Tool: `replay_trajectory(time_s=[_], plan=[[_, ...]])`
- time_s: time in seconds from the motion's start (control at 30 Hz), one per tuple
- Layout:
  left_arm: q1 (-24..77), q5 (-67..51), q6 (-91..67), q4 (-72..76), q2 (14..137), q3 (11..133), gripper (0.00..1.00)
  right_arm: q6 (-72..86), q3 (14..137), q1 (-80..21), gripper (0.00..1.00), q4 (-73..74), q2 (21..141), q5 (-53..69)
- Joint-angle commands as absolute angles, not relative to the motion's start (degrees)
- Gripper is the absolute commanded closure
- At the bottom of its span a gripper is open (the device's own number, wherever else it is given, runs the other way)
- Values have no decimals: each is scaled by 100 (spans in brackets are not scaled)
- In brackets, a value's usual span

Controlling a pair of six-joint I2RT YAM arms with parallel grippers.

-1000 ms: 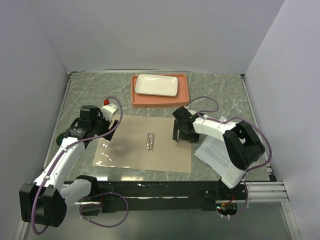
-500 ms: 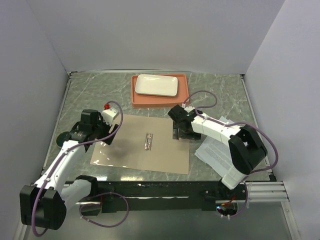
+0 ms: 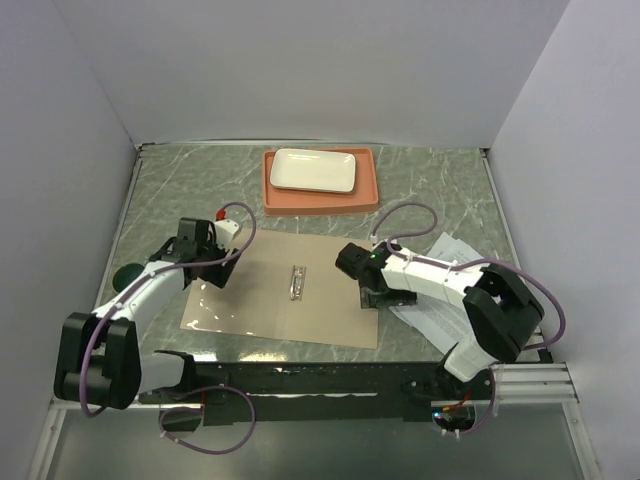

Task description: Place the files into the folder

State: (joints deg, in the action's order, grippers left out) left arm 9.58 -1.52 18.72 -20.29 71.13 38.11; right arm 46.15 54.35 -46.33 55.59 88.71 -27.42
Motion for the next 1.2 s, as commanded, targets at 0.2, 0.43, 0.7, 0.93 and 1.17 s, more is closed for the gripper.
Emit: replay_trajectory(time_s=[0.2,0.43,0.7,0.93,1.17], plan=[[984,-70,1854,-1670,7119,3700,19,4957,5256,-4614,13,5291,9079,-3190],[984,-35,1898,-1705,6970,3595,19,5106,5142,-4404,24,5185,9062,-3173],[984,-44,1907,-1854,6768,3612,19,5308,5115,-4219,28,5080,9255,-2874],[984,-9,1978,-1960,6557,3647,19,5352,4931,-4105,40,4957,9211,-2716],[976,-18,1995,-1907,6539,3577,20,5370,4781,-4034,59,4957,8956,-2672]])
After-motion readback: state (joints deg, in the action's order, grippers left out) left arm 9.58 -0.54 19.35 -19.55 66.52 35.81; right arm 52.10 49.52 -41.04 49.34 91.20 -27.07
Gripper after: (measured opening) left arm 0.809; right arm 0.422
